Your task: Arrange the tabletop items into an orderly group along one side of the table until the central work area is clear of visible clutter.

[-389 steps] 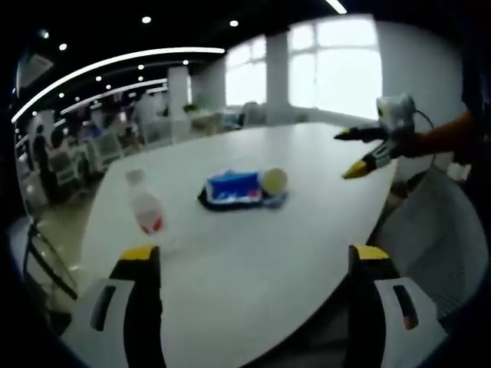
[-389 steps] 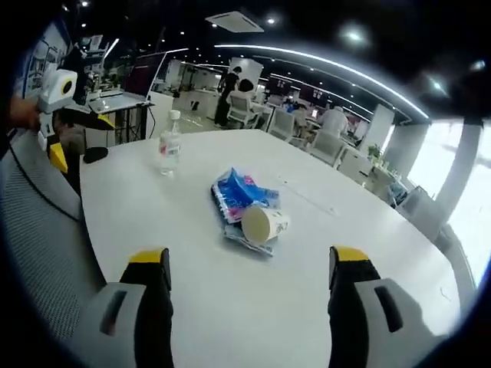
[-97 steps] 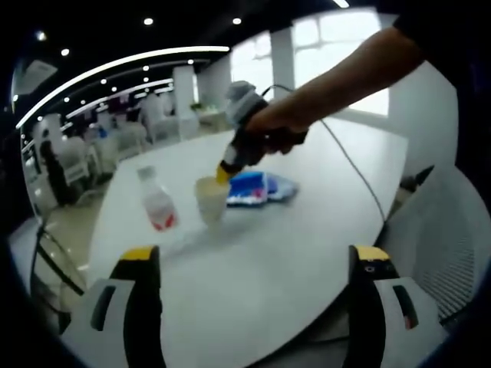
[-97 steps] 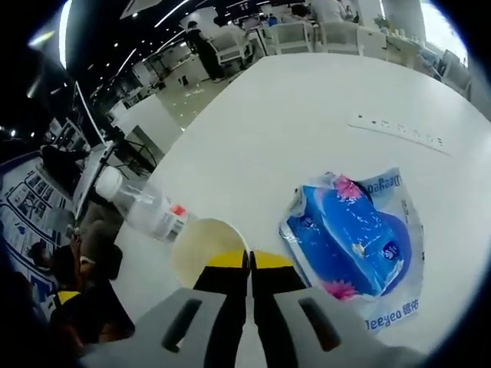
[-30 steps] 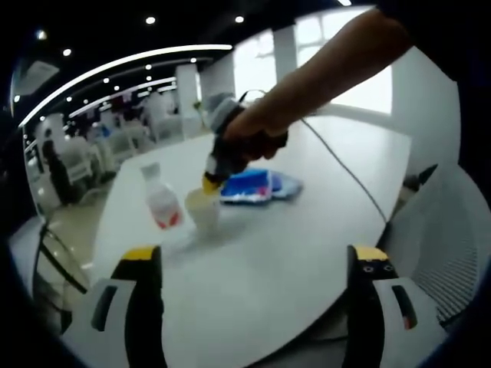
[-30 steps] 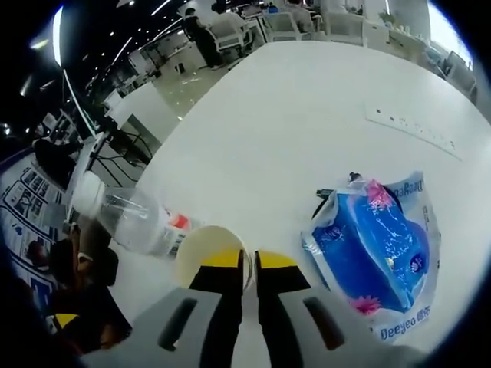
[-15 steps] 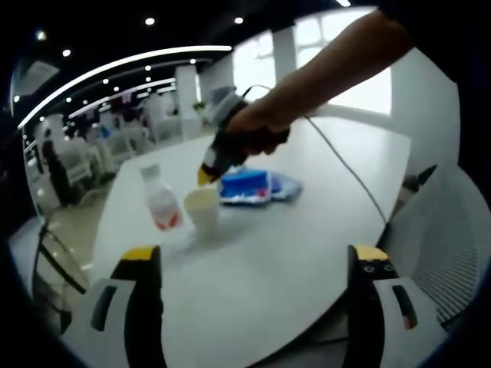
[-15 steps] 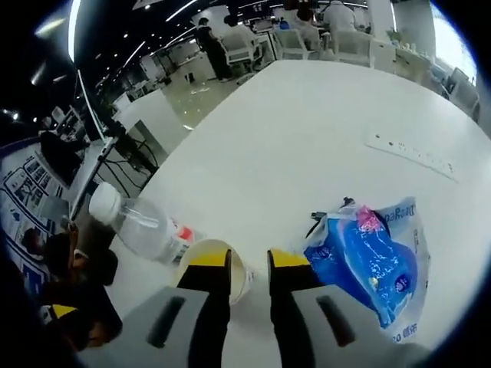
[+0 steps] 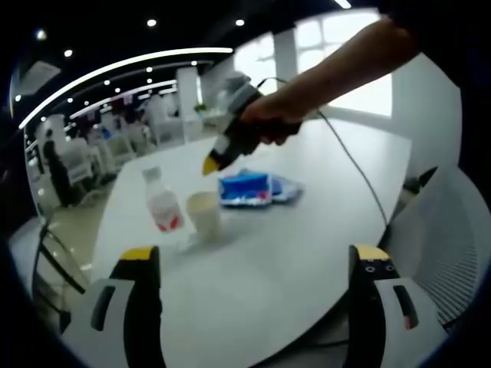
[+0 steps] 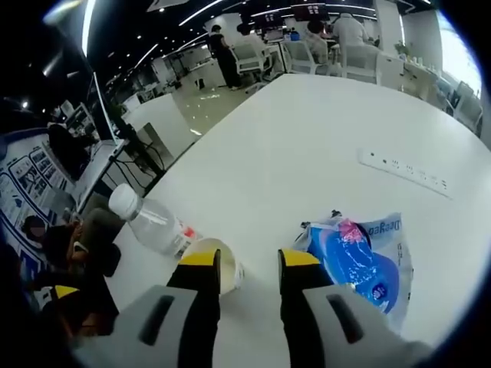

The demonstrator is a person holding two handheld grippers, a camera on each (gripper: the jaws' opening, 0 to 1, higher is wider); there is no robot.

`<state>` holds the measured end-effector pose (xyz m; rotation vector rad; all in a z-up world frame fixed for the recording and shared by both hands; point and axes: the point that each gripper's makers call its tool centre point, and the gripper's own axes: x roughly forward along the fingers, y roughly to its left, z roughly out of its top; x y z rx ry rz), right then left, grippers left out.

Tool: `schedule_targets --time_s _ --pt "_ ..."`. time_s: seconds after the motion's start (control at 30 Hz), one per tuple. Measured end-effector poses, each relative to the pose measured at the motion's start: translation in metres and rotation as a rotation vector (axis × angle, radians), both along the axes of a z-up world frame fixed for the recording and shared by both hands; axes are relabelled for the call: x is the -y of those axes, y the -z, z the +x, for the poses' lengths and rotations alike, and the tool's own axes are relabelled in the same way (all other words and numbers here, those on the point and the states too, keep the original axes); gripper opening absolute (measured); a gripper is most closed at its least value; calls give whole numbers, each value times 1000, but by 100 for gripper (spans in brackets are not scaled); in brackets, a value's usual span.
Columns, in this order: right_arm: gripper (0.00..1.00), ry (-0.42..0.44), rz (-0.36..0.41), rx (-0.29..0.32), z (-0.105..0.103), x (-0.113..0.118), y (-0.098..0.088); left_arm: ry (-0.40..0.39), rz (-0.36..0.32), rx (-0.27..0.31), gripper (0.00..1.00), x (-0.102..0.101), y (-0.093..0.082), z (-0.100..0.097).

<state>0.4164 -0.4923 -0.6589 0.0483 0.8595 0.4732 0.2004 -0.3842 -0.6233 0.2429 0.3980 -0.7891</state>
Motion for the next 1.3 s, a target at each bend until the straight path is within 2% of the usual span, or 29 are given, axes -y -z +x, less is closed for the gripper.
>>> schedule_targets --time_s 0.27,0.6,0.77,0.93,1.03,1.3 --pt "37 -18 -8 42 -1 13 -10 0 -3 2 100 1 -1 0" --pt "50 -68 -51 82 -6 36 -8 -5 -7 4 100 1 -1 1" --pt "56 -141 -136 118 -8 47 -1 -3 -10 3 100 2 -1 1" --pt "61 -231 -260 164 -10 56 11 -4 -19 4 100 2 -2 1" --pt "63 -292 -330 227 -8 57 15 -4 -25 5 100 3 -3 1" --pt "64 -380 -450 291 -4 60 27 -4 -20 -1 100 2 -2 1"
